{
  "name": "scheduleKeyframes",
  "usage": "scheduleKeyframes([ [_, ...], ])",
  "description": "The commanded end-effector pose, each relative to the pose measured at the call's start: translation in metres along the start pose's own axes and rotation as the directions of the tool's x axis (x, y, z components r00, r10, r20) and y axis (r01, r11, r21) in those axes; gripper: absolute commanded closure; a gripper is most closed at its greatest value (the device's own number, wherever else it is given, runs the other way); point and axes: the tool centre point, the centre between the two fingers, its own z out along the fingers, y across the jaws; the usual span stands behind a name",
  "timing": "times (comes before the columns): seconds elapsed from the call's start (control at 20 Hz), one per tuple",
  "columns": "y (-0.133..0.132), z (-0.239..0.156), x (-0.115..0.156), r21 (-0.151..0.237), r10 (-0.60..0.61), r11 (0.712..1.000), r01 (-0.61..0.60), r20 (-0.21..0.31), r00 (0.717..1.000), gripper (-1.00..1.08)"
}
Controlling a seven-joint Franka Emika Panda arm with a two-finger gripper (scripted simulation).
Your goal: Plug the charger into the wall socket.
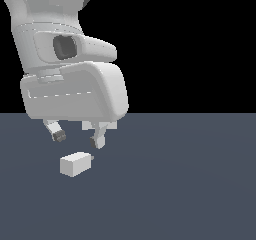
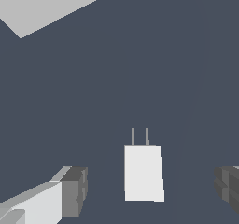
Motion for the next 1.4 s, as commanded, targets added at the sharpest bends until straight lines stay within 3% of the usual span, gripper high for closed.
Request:
scheduleKeyframes([
  [0.0,0.0,0.008,-0.003,-0.001,0.001,1.0,-0.001,0.001,1.0,-0.92],
  [0.6,0.0,0.041,-0.012,-0.001,0.003,1.0,-0.003,0.0,1.0,-0.92],
  [0.65,0.0,0.041,-0.012,-0.001,0.003,1.0,-0.003,0.0,1.0,1.08],
  [1.35,0.0,0.04,-0.01,0.002,-0.006,1.0,0.006,-0.001,1.0,1.08],
])
